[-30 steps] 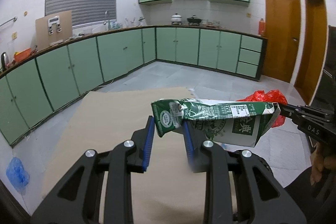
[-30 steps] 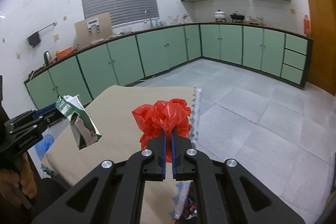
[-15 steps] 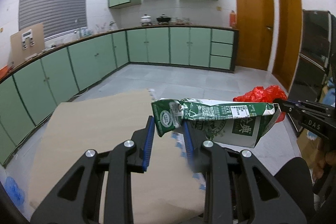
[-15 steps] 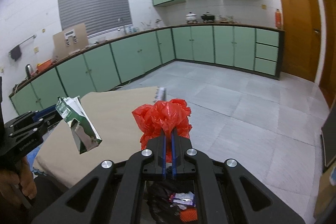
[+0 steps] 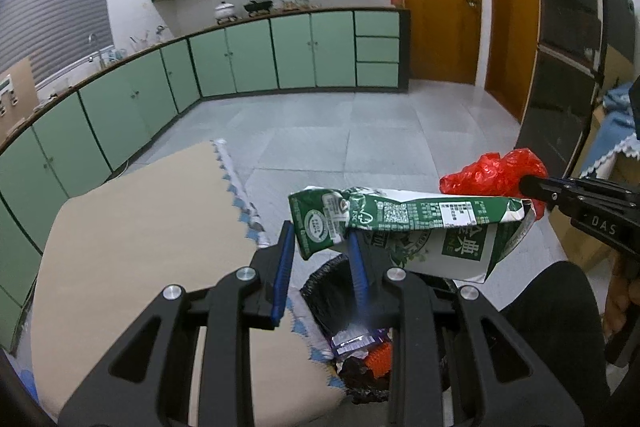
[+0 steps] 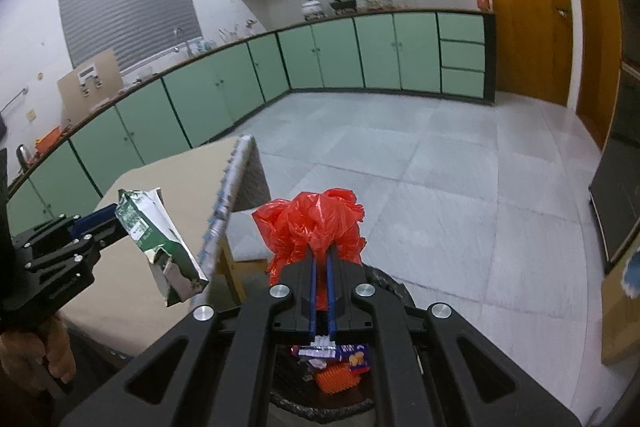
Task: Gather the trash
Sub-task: 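Carry the milk carton and red bag over the black bin with both grippers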
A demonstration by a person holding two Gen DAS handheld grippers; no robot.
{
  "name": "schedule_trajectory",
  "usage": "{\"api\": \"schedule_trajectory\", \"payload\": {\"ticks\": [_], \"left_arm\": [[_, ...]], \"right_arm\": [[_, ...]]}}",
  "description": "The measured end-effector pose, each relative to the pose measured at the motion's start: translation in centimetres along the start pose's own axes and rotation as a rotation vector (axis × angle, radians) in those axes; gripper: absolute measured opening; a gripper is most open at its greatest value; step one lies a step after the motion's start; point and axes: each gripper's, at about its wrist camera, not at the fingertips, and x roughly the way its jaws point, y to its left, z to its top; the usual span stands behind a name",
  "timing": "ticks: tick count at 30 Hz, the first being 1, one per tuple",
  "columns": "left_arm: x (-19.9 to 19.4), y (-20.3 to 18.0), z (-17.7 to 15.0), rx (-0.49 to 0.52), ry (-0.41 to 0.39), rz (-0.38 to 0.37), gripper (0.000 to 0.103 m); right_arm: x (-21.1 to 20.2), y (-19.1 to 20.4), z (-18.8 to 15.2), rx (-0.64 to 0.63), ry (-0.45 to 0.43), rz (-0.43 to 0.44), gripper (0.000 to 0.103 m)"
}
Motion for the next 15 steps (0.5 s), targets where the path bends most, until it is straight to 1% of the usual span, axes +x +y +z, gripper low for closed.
{"api": "schedule_trajectory", "payload": {"ticks": [3, 7, 14, 15], "left_arm": [[1.7, -0.6, 0.1, 0.022, 0.028, 0.003, 0.025], [4.4, -1.4, -0.7, 0.042, 0.080, 0.010, 0.025], [9.4, -2.9, -3.0, 0.075, 0.183, 0.000, 0.025], [10.1, -3.0, -2.9, 0.082, 0.196, -0.001, 0.025]], "right_arm": [[1.2, -1.1, -0.9, 0.020, 0.027, -0.005, 0.004], [3.0, -2.0, -1.8, 0.040, 0.067, -0.014, 0.004], [7.9, -3.4, -3.7, 0.065, 0.191, -0.030, 0.004], [8.5, -3.6, -3.9, 0.069, 0.204, -0.033, 0.004]]}}
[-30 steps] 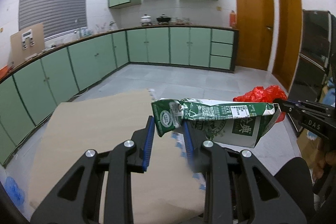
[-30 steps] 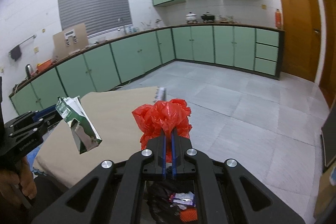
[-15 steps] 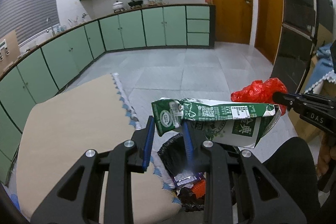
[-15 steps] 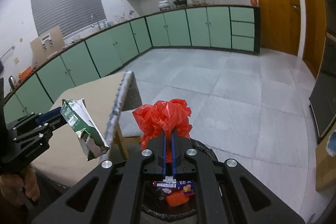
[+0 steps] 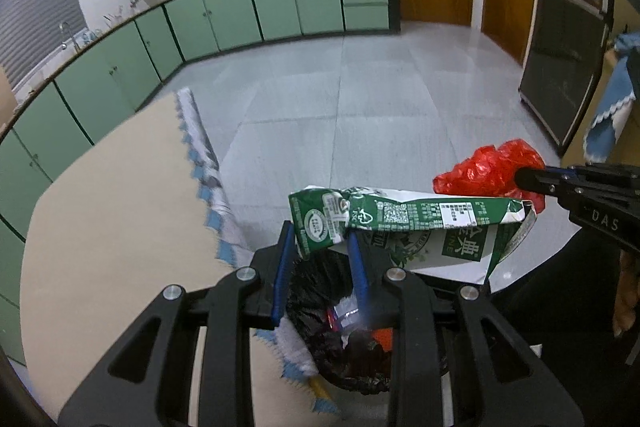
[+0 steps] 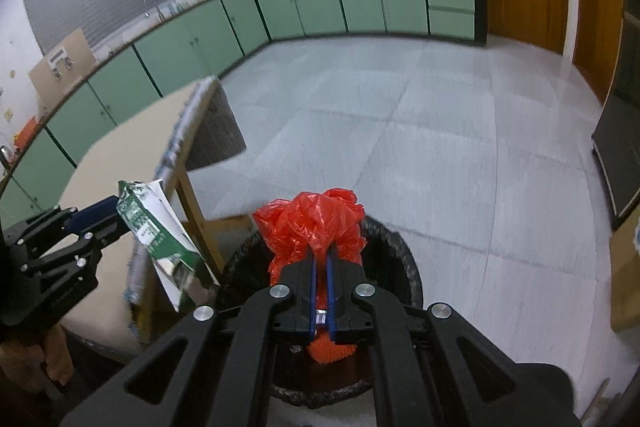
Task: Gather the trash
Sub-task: 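Carry the milk carton and red bag over the black bin with both grippers, then open both grippers to drop the carton and bag into the bin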
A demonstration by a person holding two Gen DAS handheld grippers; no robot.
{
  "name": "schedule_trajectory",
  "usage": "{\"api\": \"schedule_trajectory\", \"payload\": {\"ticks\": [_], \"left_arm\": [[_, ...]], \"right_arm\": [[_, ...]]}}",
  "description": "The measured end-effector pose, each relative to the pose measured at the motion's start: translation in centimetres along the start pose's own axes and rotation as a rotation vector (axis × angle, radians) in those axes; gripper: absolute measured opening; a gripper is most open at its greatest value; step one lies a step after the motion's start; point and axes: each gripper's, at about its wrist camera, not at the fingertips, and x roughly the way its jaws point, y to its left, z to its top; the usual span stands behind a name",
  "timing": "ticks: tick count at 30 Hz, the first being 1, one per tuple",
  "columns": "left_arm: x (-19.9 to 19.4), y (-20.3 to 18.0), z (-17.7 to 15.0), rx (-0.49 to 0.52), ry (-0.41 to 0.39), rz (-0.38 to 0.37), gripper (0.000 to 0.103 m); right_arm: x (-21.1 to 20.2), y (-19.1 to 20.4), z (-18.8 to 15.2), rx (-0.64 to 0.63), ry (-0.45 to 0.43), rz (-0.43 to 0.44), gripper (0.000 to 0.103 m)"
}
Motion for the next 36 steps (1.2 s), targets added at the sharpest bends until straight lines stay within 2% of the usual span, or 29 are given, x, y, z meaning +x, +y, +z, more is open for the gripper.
{"api": "schedule_trajectory", "payload": {"ticks": [10, 25, 32, 34, 36], "left_arm": [[5.8, -1.7, -0.4, 0.065, 0.064, 0.005, 0.025], [8.6, -2.3, -0.5, 0.060, 0.136, 0.024, 0.025], [8.5, -2.6, -0.5, 0.069, 0.149, 0.041, 0.029], [8.4, -2.6, -0.5, 0.067, 0.145, 0.050, 0.040], [8.1, -2.5, -0.5, 0.064, 0.140, 0.053, 0.042]], "right_arm": [[4.0, -0.9, -1.1, 0.010, 0.091, -0.021, 0.004], [8.0, -1.3, -1.6, 0.004, 0.184, -0.041, 0.004], [7.8, -1.4, -1.4, 0.018, 0.174, -0.035, 0.019], [7.7, -1.4, -1.4, 0.018, 0.172, -0.034, 0.021], [7.5, -1.4, -1.4, 0.019, 0.168, -0.033, 0.025]]}}
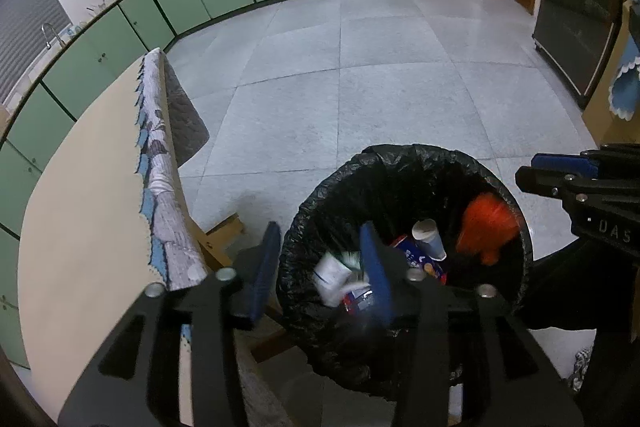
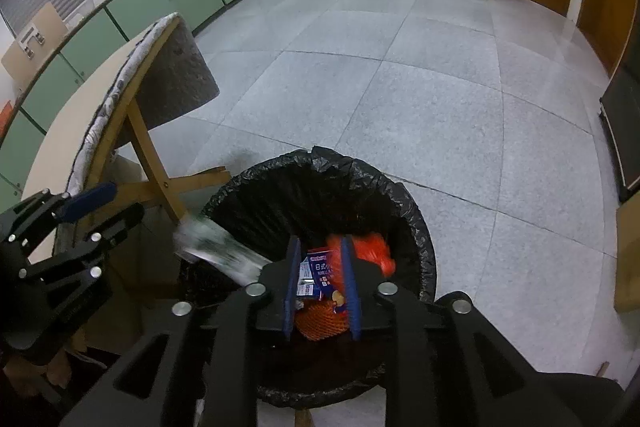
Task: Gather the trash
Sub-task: 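Open both grippers to drop the carton and bag into the bin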
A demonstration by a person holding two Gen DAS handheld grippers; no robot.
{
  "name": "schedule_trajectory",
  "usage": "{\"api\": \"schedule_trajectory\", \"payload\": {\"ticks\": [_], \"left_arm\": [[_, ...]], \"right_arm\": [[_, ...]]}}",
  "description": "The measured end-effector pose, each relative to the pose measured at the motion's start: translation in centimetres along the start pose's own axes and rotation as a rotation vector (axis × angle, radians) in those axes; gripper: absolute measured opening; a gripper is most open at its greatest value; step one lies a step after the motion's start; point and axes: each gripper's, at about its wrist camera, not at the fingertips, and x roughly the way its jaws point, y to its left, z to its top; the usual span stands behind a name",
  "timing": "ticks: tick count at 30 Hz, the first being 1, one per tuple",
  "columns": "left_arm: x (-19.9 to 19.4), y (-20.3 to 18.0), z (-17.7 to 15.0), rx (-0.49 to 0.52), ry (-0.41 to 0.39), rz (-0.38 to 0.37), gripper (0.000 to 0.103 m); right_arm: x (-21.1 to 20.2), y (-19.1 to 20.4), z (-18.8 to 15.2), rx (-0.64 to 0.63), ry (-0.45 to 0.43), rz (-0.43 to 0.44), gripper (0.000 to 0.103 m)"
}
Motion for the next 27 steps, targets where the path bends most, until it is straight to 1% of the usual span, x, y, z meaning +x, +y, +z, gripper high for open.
{"api": "schedule_trajectory", "payload": {"ticks": [1, 2, 14, 17, 21, 23, 25, 26, 27], "left_arm": [[-0.1, 0.0, 0.0, 0.001, 0.000, 0.001, 0.042], [-0.2, 0.0, 0.0, 0.002, -0.002, 0.004, 0.042], [-0.7, 0.6, 0.1, -0.008, -0.003, 0.004, 0.042], [-1.2, 0.8, 0.2, -0.017, -0.012, 0.005, 0.045], [-2.8, 1.4, 0.1, -0.031, -0.037, 0.014, 0.051], [-3.9, 1.8, 0.1, -0.042, -0.050, 0.012, 0.054], [-5.5, 2.4, -0.1, -0.058, -0.073, 0.019, 0.068], [-6.7, 2.7, -0.3, -0.072, -0.091, 0.034, 0.072], [-7.4, 3.0, -0.5, -0.084, -0.103, 0.045, 0.080]], "right_arm": [[-0.1, 0.0, 0.0, 0.002, -0.004, 0.000, 0.027], [-0.2, 0.0, -0.1, 0.002, -0.005, 0.000, 0.028], [-0.6, 0.1, 0.0, 0.000, -0.015, 0.000, 0.028], [-0.9, 0.3, 0.1, -0.009, -0.017, -0.001, 0.028], [-2.0, 0.8, -0.2, -0.023, -0.030, -0.003, 0.031], [-2.8, 1.2, -0.3, -0.027, -0.040, -0.005, 0.037], [-3.8, 1.7, -0.5, -0.037, -0.051, -0.001, 0.039], [-4.6, 2.2, -0.6, -0.046, -0.060, 0.001, 0.042], [-5.3, 2.6, -0.8, -0.053, -0.070, 0.004, 0.044]]}}
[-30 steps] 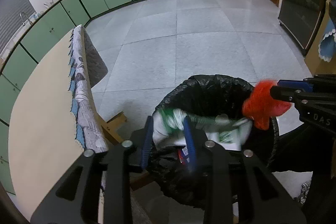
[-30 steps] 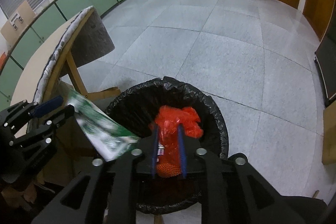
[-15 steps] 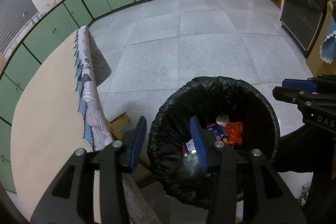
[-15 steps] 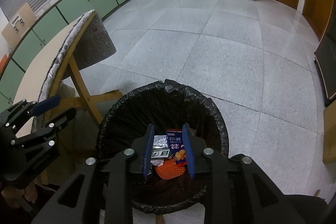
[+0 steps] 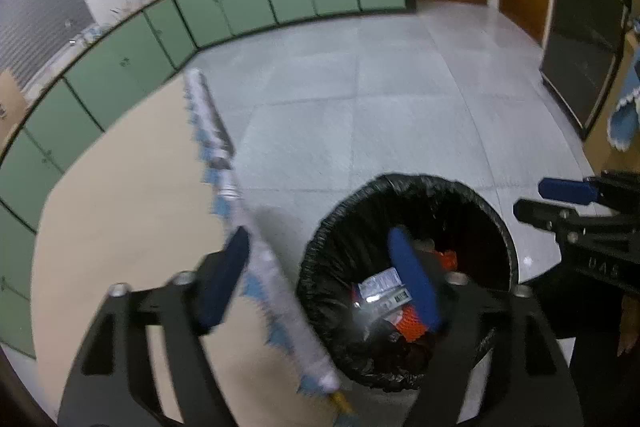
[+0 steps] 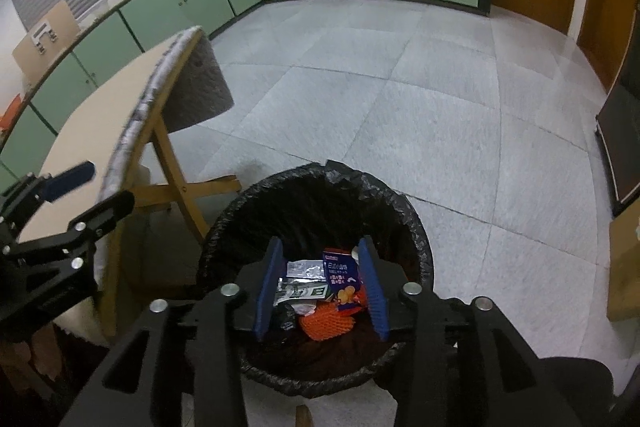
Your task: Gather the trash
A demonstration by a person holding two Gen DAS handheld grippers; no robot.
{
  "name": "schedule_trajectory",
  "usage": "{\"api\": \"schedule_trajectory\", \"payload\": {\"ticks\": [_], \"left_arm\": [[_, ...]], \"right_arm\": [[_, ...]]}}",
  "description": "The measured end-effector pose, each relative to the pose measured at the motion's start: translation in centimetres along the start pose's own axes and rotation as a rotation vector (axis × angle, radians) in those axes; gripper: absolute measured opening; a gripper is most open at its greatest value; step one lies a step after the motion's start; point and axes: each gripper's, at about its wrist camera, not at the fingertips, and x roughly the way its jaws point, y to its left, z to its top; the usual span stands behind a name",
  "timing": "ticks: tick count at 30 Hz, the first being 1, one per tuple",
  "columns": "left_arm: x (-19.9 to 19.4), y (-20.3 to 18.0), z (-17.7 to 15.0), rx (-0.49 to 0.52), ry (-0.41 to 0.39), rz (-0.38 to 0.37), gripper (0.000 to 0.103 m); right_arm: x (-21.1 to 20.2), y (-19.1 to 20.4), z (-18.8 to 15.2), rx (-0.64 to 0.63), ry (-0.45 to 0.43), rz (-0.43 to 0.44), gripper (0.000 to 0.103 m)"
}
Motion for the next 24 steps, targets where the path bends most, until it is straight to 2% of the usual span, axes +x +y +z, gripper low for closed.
{"api": "schedule_trajectory", "payload": {"ticks": [1, 2, 4, 10, 17, 24], "left_arm": [[-1.2, 0.4, -0.1, -0.020, -0.017, 0.014, 0.086], [-2.4, 0.9, -0.2, -0.039, -0.032, 0.017, 0.087], [-4.7, 1.5, -0.4, -0.062, -0.056, 0.016, 0.088], [-12.7, 3.9, -0.7, -0.145, -0.155, 0.052, 0.094], [-20.5, 6.0, -1.7, -0.218, -0.240, 0.134, 0.097], [-27.2, 7.8, -2.6, -0.298, -0.298, 0.242, 0.097]], "right_arm": [[-0.7, 0.3, 0.0, -0.005, -0.009, 0.002, 0.051], [-1.8, 0.8, 0.0, -0.014, -0.027, 0.002, 0.060], [-3.6, 1.5, 0.1, -0.028, -0.061, -0.006, 0.071], [-9.3, 4.1, 0.4, -0.069, -0.160, 0.008, 0.086], [-15.7, 7.8, 0.3, -0.111, -0.301, 0.013, 0.097], [-21.7, 11.1, 0.0, -0.102, -0.457, -0.125, 0.097]]}}
